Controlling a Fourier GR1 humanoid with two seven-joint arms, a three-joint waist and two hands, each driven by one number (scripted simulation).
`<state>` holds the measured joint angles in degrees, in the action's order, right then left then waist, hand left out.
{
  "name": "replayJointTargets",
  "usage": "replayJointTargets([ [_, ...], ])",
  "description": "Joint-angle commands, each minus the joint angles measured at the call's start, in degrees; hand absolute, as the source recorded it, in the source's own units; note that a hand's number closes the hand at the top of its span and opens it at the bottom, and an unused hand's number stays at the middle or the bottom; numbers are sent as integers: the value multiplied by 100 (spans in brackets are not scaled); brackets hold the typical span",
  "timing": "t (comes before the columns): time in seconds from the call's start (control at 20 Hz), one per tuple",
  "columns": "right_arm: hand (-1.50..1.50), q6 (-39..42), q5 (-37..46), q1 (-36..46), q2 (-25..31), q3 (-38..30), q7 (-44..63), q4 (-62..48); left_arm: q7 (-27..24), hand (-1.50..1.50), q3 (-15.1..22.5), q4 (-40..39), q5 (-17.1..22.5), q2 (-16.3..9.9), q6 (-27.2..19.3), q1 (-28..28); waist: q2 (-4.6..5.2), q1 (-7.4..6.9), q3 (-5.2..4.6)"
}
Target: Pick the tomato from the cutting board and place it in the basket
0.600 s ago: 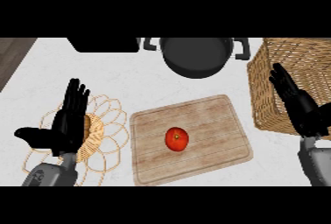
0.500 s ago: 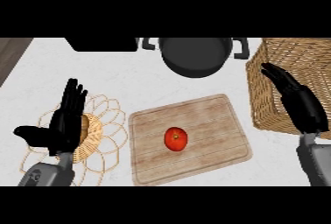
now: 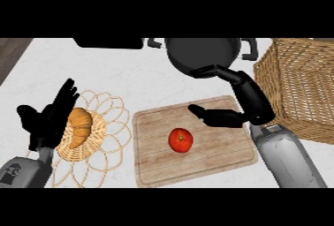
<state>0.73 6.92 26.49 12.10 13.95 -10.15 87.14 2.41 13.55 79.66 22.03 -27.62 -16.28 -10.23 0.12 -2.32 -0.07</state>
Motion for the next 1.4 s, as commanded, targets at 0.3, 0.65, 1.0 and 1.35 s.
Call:
replayJointTargets([
  [0.3,-150,-2451,1814,1268,-1196,2354,3019,53,420,0,-267,-248,181,-363,508,-233,-65,103,-12],
  [0.65,-150,-342,2457,2719,-681,1924,5805,-253,414,0,-296,-426,142,-337,484,-151,-174,342,-37],
  [1.0,-150,1774,1848,4087,-248,1020,7784,-74,375,0,-261,-363,69,-201,449,-174,-106,350,-5],
  [1.35,-150,2836,162,3865,-154,564,8437,247,454,0,-396,-242,72,-320,478,-79,-107,362,6],
])
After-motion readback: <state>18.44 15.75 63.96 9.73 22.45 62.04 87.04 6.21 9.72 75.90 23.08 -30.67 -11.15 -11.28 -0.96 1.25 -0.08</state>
